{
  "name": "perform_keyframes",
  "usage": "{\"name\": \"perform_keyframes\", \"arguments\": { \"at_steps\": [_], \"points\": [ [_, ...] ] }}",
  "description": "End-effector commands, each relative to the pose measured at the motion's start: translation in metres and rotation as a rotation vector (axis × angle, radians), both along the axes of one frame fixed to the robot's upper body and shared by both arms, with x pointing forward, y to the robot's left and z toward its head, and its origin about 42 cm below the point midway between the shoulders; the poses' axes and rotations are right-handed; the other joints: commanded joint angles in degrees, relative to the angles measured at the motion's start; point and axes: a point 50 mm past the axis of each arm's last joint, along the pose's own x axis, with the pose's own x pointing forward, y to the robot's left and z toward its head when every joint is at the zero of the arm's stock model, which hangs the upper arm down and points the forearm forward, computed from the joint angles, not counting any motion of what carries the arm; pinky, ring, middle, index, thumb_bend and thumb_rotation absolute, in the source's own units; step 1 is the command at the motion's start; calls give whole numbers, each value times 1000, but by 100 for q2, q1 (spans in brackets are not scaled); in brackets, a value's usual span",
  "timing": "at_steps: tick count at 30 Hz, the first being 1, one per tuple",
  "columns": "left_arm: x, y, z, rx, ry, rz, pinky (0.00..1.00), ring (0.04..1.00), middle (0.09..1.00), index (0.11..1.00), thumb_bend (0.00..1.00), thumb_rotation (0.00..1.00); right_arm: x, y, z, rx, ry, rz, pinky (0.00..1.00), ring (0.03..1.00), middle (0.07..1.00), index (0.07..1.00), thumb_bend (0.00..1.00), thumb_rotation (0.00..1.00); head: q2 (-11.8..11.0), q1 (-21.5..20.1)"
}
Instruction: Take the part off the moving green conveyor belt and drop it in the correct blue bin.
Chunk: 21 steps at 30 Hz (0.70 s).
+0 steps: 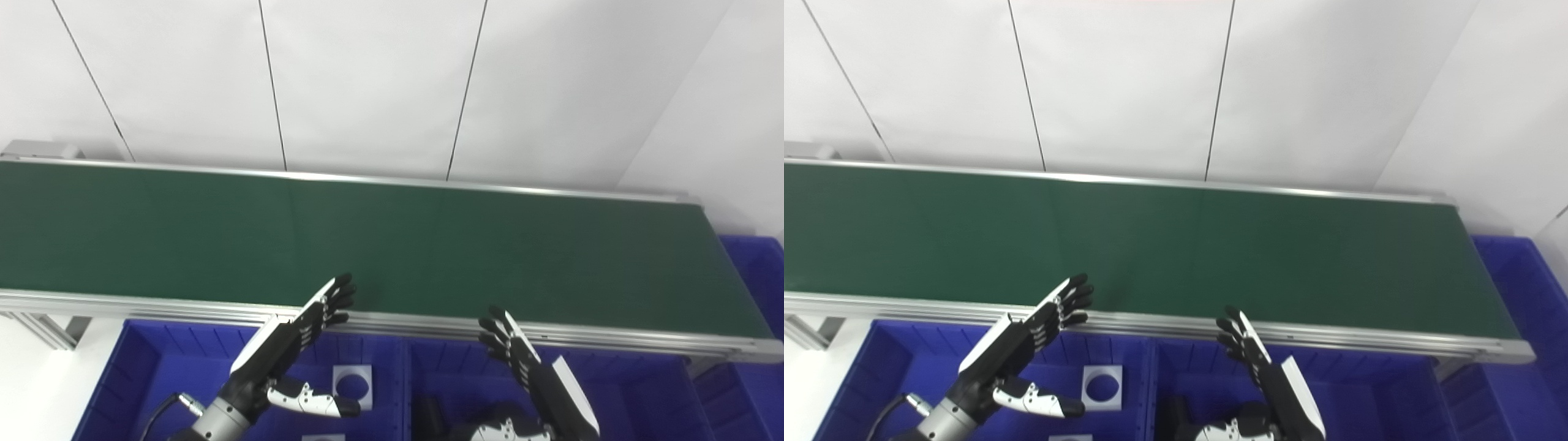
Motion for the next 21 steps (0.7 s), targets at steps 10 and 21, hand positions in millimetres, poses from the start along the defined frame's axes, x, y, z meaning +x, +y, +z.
{"name": "perform_keyframes", "arguments": {
  "at_steps": [10, 21],
  "points": [
    [2, -5, 15, 31, -72, 16, 870, 937, 974, 984, 844, 220, 6, 3, 16, 2, -55, -26, 850, 889, 912, 979, 841, 189, 201, -31],
    [5, -2, 5, 114, -45, -24, 882, 941, 966, 974, 868, 250, 5, 3, 13, -9, -48, -26, 845, 891, 911, 976, 840, 188, 79, -21]
  ]
}}
